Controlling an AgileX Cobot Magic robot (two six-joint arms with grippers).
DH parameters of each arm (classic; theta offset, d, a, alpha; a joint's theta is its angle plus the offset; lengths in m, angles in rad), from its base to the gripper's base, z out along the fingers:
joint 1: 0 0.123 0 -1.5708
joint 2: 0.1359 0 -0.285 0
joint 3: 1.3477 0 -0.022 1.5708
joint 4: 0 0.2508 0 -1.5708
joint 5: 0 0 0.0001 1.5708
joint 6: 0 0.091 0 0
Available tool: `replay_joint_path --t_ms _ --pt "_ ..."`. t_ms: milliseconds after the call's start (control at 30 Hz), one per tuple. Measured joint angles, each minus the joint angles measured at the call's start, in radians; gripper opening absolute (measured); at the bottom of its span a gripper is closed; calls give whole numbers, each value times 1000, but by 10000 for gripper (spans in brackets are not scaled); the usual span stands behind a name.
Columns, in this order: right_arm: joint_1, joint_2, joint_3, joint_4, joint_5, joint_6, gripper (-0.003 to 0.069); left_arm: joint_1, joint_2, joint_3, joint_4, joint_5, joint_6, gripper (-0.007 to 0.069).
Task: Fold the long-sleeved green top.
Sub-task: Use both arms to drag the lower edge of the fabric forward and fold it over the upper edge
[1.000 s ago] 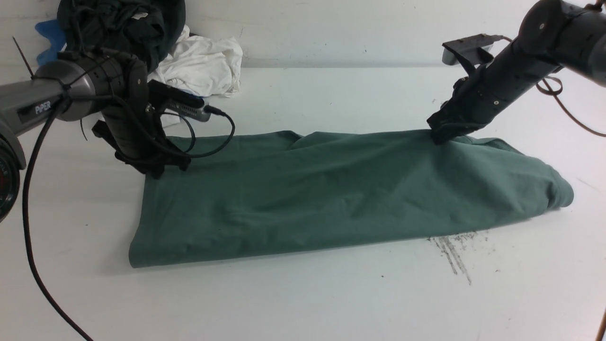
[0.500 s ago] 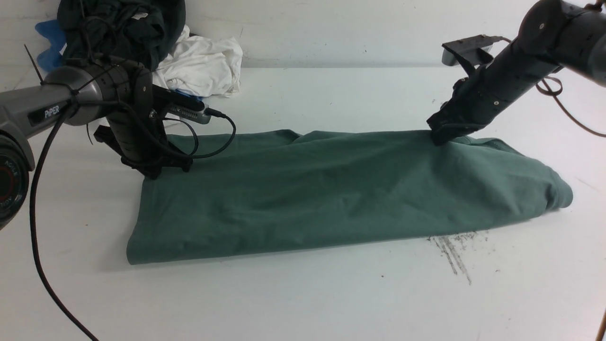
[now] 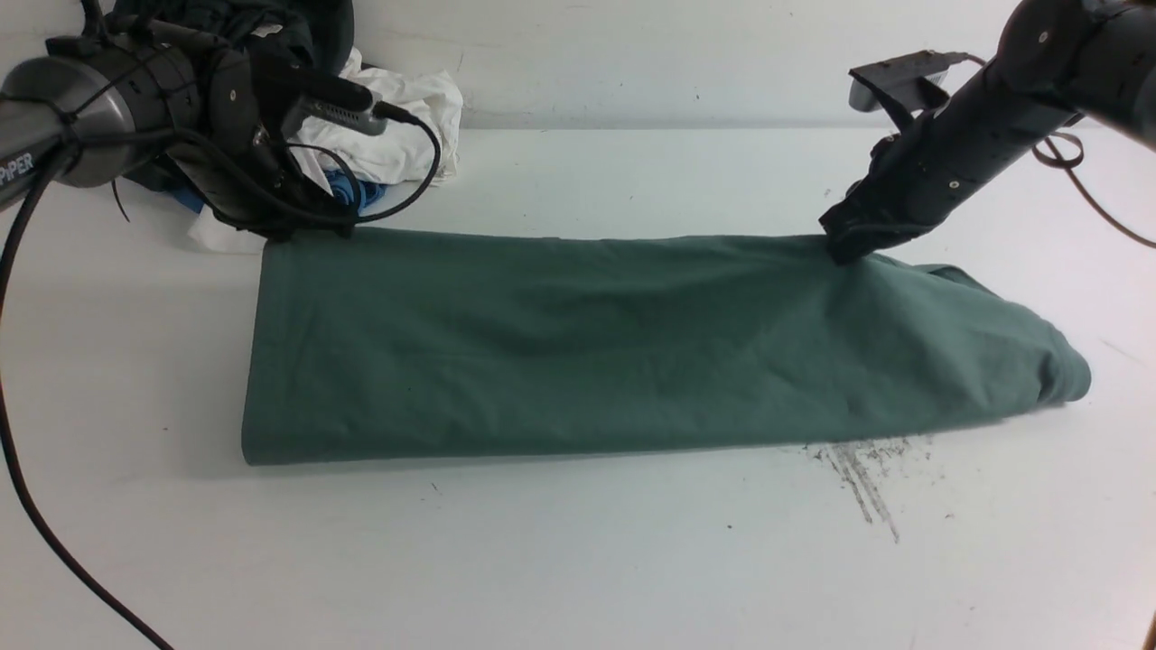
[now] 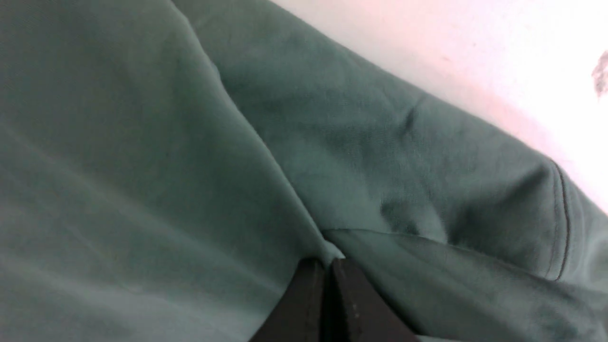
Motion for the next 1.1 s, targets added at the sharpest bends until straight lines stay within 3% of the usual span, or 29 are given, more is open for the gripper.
replay_joint_path --t_ms 333,467,533,567,633,733,1100 --pt "0 44 0 -1 -232 40 -3 1 166 2 9 -300 -47 6" --pt "0 91 0 -4 -256 43 0 1 214 3 9 -363 -85 67" --pt "0 121 0 -30 -277 45 8 1 224 4 10 -404 -121 173" --pt "0 120 0 -33 -277 45 9 1 224 4 10 -406 -123 173" --pt "0 117 -3 -60 -278 46 13 1 204 4 11 -427 -129 249" --pt "0 101 -25 -69 -275 46 13 1 168 4 11 -429 -128 276" --pt "0 101 -46 -69 -272 46 29 10 181 2 13 -361 -128 279"
